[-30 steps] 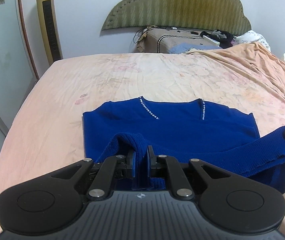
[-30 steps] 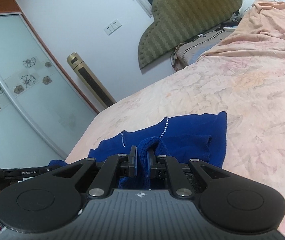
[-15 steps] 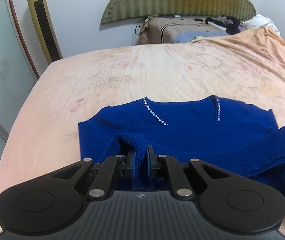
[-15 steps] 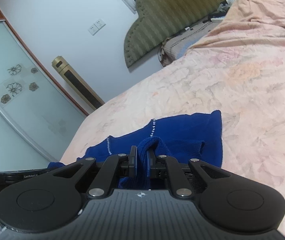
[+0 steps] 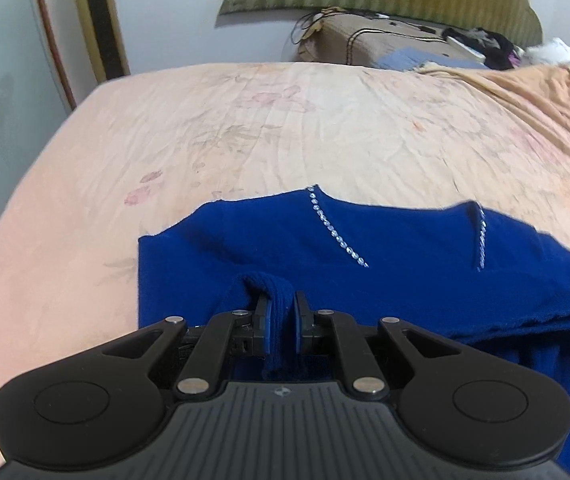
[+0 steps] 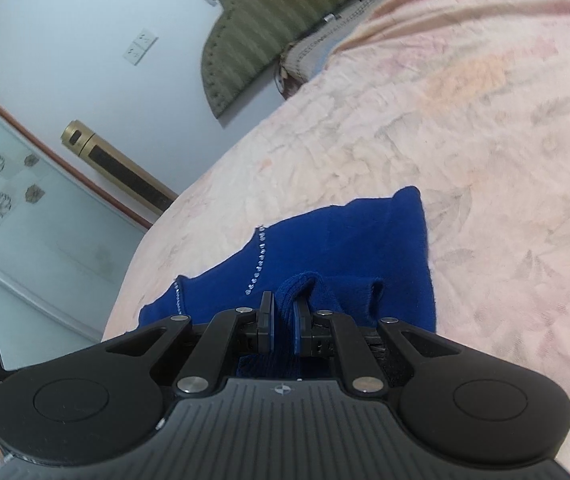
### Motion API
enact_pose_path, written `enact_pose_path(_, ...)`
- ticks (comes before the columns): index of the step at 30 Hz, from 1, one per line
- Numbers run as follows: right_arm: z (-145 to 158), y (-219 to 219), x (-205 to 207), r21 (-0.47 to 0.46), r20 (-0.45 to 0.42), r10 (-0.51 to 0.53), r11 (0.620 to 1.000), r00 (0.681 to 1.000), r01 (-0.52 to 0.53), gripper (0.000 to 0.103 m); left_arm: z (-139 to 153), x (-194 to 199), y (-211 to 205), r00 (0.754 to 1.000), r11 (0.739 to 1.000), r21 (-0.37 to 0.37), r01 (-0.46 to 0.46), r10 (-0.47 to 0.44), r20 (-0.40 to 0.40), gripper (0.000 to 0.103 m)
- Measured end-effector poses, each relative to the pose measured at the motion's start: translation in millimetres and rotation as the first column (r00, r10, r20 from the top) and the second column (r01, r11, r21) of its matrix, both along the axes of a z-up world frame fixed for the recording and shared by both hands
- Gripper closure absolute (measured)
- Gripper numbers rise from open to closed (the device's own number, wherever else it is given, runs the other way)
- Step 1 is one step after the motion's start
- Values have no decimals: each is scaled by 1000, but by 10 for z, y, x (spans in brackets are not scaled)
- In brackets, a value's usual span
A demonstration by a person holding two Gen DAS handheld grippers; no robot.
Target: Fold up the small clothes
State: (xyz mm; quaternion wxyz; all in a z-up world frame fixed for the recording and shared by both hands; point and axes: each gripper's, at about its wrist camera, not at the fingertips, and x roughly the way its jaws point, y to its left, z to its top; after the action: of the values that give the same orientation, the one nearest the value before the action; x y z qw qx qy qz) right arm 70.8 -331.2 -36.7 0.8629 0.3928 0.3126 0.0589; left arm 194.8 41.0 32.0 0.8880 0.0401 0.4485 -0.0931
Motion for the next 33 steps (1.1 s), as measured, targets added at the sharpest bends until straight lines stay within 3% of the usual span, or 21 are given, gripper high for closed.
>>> enact_pose_path(5, -182, -101, 158, 104, -43, -34, 994, 999, 38, 90, -88, 222, 149, 997, 993, -96, -71, 67, -37, 88)
enact_pose_path(9, -299, -166, 239, 176, -71, -55, 982, 996, 67, 85, -65, 314, 256, 990, 984, -112, -138, 137, -18, 71)
enact_pose_path(12, -296, -188, 248, 183, -63, -78, 979, 995, 89, 73, -9, 318, 365, 981, 975, -114, -192, 195, 20, 51)
enact_pose_path(15, -194, -195, 221, 147, -19, -106, 983, 994, 108, 55, 71, 250, 464, 970, 971, -94, -222, 229, 76, 48)
enact_pose_path(18, -7, -211, 154, 38, 46, -157, 987, 986, 156, 50, 140, 165, 506, 976, 983, -68, -169, 177, 129, 46)
enact_pose_path(22, 171, -228, 156, -126, 93, -139, 981, 986, 150, 50, 140, 75, 427, 984, 1000, 6, -21, 20, 175, 34)
enact_pose_path(27, 151, -124, 344, -243, 33, -3, 970, 999, 11, 49, -51, 114, 193, 972, 985, 70, 157, -166, 164, 34)
enact_pose_path(29, 113, -25, 484, -273, 7, 48, 961, 999, -44, 40, -141, 192, 100, 970, 979, 88, 183, -194, 145, 34)
enact_pose_path(33, 40, 175, 762, -309, -29, 110, 944, 993, -114, 39, -229, 300, 40, 972, 982, 65, 175, -183, 146, 34)
